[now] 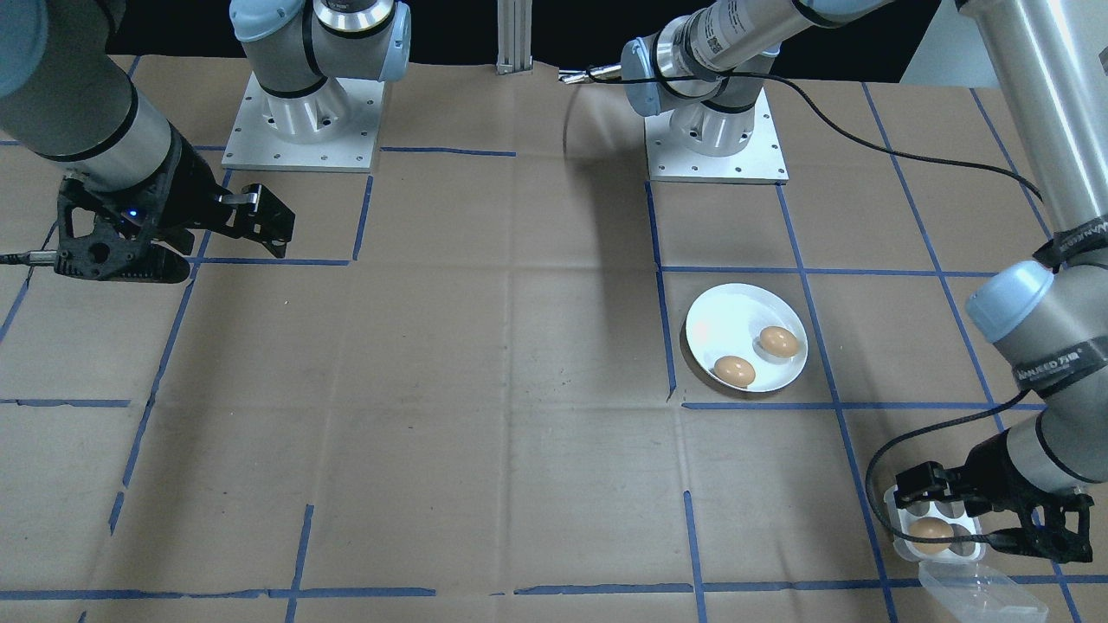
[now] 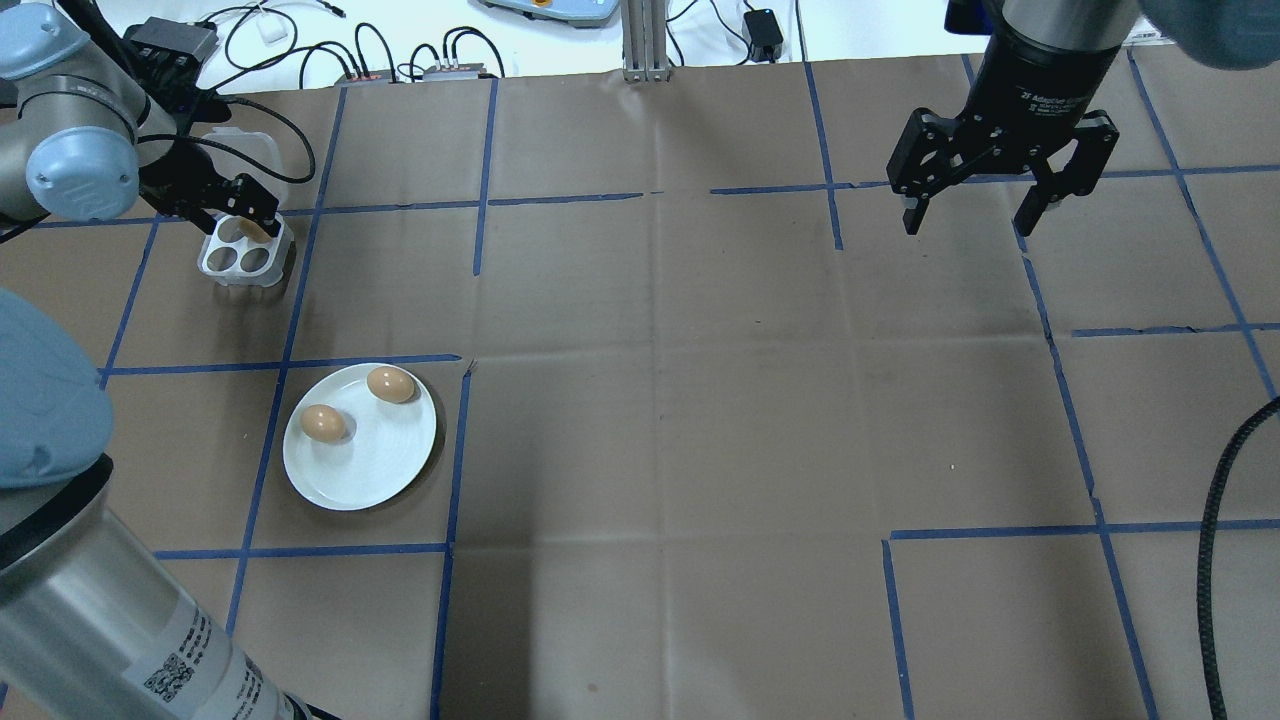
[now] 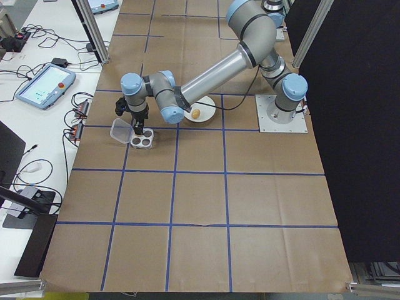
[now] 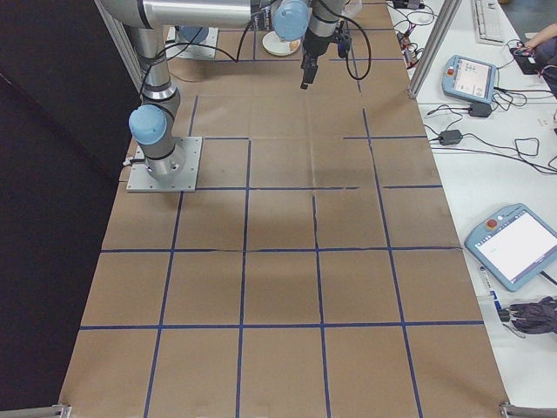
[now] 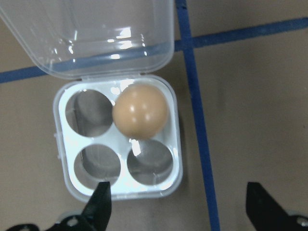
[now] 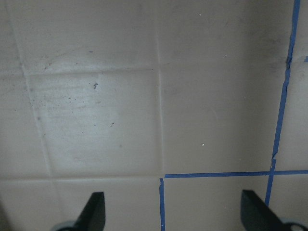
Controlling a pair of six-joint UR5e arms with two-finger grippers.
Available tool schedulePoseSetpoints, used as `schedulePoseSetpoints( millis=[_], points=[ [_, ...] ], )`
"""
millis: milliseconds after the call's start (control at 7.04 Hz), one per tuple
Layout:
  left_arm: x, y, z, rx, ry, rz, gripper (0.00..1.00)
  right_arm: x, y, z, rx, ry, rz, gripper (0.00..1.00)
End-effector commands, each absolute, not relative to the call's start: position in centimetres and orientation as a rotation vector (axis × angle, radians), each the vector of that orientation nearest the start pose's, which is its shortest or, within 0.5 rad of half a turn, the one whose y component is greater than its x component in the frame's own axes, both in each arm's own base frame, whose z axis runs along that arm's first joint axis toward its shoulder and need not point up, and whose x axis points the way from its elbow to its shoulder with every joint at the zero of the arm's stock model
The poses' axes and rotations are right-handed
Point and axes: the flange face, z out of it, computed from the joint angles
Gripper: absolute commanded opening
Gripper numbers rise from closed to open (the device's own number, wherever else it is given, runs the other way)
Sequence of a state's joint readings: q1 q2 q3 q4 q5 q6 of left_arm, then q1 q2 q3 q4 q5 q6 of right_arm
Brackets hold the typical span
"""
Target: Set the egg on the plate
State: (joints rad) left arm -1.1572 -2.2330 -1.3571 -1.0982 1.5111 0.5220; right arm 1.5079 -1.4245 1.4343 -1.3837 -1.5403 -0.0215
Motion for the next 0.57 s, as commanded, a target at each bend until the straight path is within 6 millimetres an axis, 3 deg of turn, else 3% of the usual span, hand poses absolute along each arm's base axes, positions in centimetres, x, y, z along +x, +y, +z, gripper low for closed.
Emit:
schedulePoseSetpoints(
  millis=[0,426],
  points=[
    [16.64,-72.56,21.56,0.131,3.189,-0.069,0.97,10.26,-53.98,46.23,0.069,3.087,0.302,1.0],
    [16.77,-72.93,20.67,0.077,3.206,-0.069,0.93,10.26,-53.98,46.23,0.069,3.087,0.302,1.0]
  ],
)
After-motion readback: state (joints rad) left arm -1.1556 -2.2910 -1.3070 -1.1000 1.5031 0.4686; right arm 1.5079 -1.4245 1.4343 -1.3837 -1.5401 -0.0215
